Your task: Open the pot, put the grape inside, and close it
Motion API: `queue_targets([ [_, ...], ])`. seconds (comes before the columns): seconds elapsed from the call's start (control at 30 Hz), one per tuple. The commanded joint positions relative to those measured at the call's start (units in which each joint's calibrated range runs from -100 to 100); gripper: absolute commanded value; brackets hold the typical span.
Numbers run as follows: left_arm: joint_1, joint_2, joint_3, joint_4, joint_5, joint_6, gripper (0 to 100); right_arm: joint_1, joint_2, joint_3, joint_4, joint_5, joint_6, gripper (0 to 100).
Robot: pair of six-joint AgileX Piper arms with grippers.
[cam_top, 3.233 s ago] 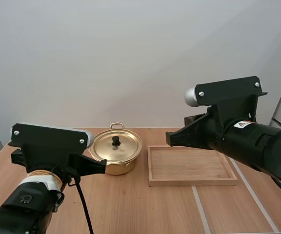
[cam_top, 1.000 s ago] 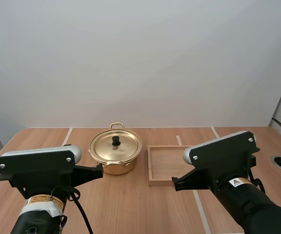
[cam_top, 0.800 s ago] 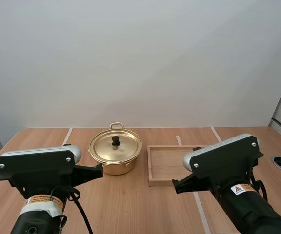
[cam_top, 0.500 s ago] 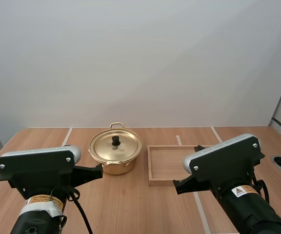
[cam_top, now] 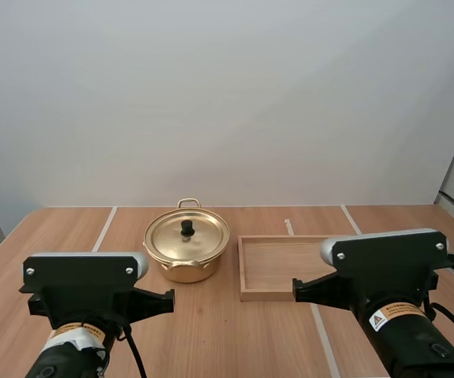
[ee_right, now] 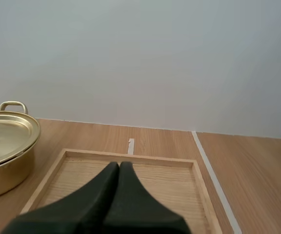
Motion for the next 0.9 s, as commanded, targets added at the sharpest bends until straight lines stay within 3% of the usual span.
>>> queue_targets([
  [0.0, 0.02, -0.40, 0.00, -1.21, -0.01, 0.43, 0, 0.08, -0.49, 0.62, -2.88, 0.85, 3.87, 0],
  [0.13, 0.02, -0.40, 0.00, -1.21, -0.68, 0.43, 0, 0.08, -0.83, 3.88, -3.96, 0.47, 3.87, 0],
  [0.47, 0.02, -0.40, 0.00, -1.21, -0.68, 0.43, 0, 0.08, -0.83, 3.95, -3.11, 7.69, 3.87, 0],
  [0.87, 0.02, -0.40, 0.00, -1.21, -0.68, 0.43, 0, 0.08, -0.83, 3.95, -3.11, 7.69, 3.87, 0],
])
